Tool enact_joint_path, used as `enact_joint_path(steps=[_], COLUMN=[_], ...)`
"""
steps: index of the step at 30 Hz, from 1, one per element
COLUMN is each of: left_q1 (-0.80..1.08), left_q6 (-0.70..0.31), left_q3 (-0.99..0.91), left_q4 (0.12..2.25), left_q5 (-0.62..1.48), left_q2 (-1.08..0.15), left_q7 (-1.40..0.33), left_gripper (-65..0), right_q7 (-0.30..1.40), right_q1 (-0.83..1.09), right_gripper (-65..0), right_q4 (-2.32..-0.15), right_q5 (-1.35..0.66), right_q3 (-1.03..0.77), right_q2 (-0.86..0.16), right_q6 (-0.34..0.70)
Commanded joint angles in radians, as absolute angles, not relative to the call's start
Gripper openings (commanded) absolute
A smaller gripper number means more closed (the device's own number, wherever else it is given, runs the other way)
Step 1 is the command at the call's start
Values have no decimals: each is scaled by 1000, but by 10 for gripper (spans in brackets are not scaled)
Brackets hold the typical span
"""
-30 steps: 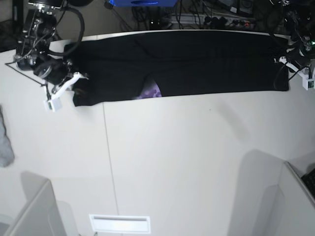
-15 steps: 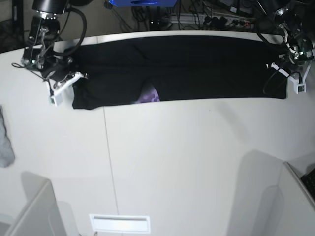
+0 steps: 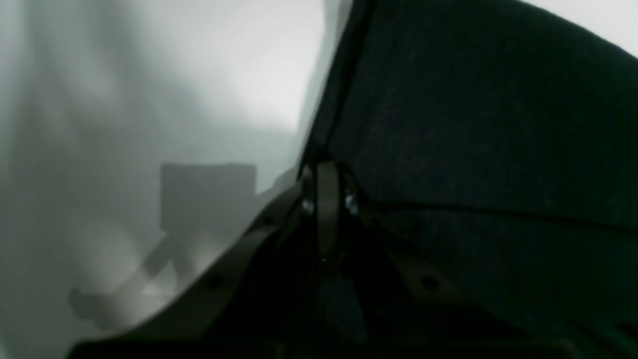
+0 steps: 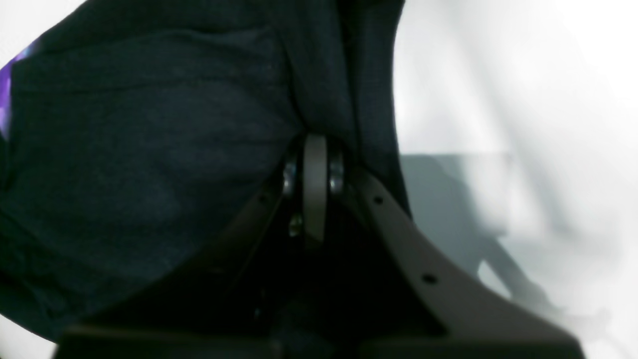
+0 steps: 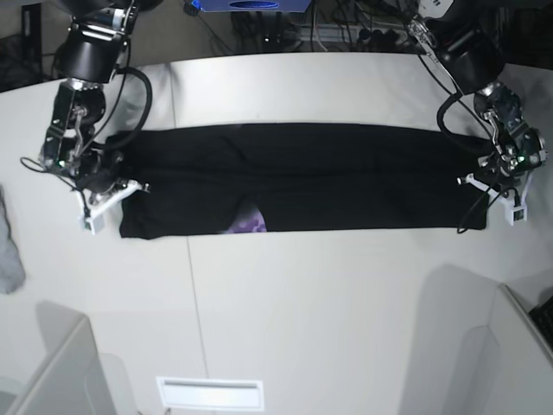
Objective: Fold the T-shirt properly
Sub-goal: 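Lower both grippers to the ends of the folded strip and grasp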
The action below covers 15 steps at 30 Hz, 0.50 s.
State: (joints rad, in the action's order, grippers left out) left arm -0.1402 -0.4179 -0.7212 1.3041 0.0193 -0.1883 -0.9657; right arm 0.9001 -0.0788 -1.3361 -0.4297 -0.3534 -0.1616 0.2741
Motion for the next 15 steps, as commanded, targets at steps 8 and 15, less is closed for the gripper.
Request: enact_joint_path(steps=[8,15], left_q1=[-142,-117], left_q6=[-427,-427], left_q3=[-725,-834], left_q4=[1550,1725], left_q5=[81,263], left_q2=[-189,-223], left_q7=[-1109,-1242], left_gripper=[-650,-650], right_q7=[903,908], right_q1=[-81,2], right_gripper=[-650,-650], right_q4=[-1581,-1791], right_q5=[-429,-430], right_q3=[-367,-367], right_q2=[-134,-71], right_q6=[275,277])
